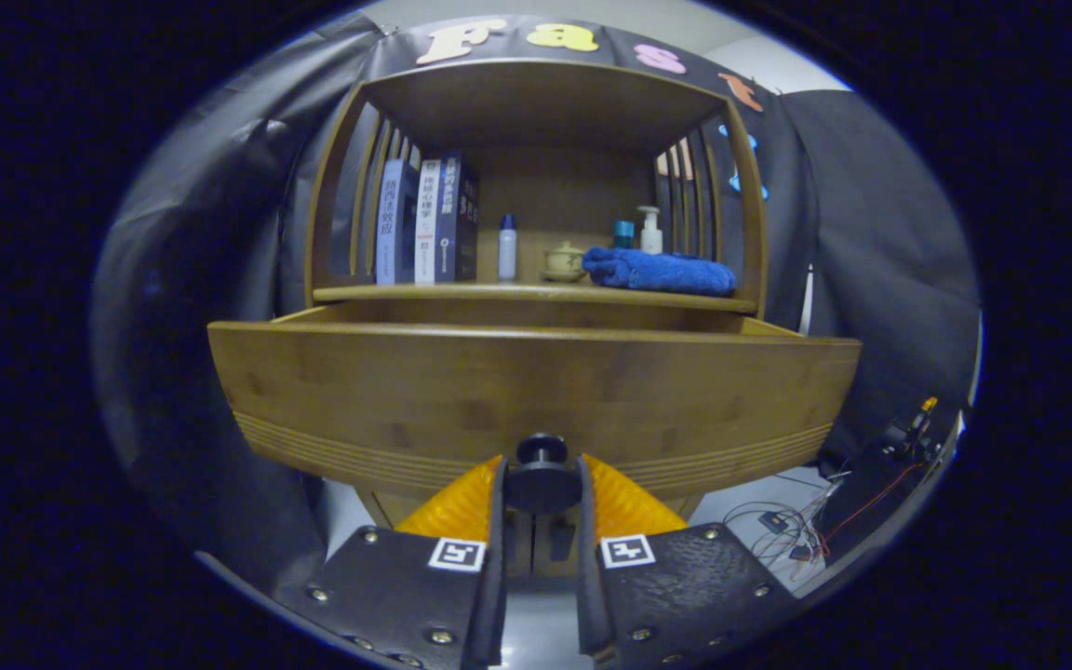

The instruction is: Pull open the drawer, take out the items inside it, and place them on the countertop above the cabinet.

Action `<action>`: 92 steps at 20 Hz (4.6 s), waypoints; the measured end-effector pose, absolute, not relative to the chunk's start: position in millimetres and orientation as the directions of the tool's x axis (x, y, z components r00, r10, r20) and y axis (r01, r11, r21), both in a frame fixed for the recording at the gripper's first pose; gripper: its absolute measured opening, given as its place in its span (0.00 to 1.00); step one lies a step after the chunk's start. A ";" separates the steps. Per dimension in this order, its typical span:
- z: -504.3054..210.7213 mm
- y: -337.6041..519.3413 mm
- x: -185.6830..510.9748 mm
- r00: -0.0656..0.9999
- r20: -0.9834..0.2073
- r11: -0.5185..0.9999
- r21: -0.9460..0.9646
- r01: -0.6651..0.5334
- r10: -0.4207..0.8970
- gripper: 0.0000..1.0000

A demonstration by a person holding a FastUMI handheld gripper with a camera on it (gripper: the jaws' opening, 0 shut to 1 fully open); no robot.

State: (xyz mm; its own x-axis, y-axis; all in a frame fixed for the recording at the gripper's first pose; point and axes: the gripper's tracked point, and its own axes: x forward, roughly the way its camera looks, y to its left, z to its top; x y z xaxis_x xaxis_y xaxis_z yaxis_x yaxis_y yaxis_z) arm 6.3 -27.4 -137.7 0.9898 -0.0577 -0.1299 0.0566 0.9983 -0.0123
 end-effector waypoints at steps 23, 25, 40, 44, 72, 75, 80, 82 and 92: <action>-139.3 -37.3 17.4 0.986 -0.114 0.989 0.058 0.133 -0.126 0.58; -141.6 -43.2 23.5 0.979 -0.127 0.986 -0.061 0.153 -0.160 0.54; -140.0 -26.5 -25.6 0.973 -0.199 0.991 -0.079 0.107 -0.120 0.26; -140.4 -25.0 -32.1 0.966 -0.242 0.996 -0.038 0.083 -0.090 0.33; -26.7 -0.7 75.4 0.871 -0.444 0.977 -0.089 0.192 -0.212 0.99; -44.4 -7.3 92.0 0.828 -0.512 0.974 -0.094 0.208 -0.226 0.97; -83.3 -14.7 119.2 0.747 -0.626 0.972 -0.086 0.219 -0.224 0.87; -96.8 -16.9 122.4 0.726 -0.652 0.972 -0.080 0.221 -0.218 0.72; -74.3 -19.3 118.3 0.836 -0.506 0.965 0.027 0.260 -0.211 0.01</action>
State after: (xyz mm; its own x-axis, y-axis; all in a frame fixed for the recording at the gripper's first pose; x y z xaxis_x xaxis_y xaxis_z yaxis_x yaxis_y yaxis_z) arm 118.3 -19.3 -74.3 0.8360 -0.2113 -0.5065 0.2601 0.9652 0.0265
